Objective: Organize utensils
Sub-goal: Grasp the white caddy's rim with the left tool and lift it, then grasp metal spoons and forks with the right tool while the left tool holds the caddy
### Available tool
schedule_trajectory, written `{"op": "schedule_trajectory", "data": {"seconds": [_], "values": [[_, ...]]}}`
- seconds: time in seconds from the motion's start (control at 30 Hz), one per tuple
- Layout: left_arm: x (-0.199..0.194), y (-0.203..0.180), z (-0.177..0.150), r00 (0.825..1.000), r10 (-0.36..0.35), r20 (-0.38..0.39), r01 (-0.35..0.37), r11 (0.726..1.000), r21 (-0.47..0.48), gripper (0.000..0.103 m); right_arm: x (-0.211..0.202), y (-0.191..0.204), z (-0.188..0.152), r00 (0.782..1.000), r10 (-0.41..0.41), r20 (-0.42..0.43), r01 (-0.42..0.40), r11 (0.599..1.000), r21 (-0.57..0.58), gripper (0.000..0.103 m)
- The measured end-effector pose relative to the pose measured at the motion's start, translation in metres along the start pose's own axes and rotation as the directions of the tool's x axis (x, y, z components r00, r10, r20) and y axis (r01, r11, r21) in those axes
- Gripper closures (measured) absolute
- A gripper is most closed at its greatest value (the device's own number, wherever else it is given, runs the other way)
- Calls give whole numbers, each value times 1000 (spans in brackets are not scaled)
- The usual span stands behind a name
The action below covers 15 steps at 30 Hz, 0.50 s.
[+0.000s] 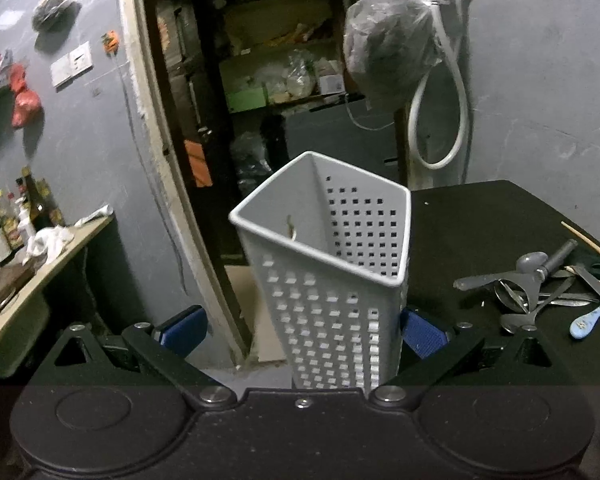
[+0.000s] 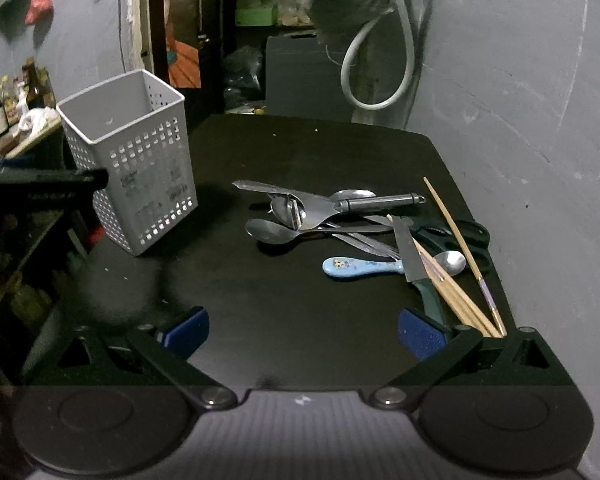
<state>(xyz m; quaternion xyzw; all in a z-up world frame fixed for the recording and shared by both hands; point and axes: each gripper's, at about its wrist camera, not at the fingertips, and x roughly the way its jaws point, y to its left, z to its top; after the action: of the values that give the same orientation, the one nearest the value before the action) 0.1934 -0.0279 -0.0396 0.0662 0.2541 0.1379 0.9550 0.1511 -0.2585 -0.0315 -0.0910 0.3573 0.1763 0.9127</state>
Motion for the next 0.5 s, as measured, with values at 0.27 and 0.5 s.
{"op": "schedule_trajectory", "data": {"seconds": [0.27, 0.5], "values": [[20, 0, -1, 997, -77, 7, 76, 997, 22, 1, 8, 8, 3, 999, -37, -34, 37, 999, 10, 0], [23, -2, -1, 990, -135, 39, 133, 990, 51, 19, 11, 22, 2, 996, -91, 14, 91, 992, -83, 0]]}}
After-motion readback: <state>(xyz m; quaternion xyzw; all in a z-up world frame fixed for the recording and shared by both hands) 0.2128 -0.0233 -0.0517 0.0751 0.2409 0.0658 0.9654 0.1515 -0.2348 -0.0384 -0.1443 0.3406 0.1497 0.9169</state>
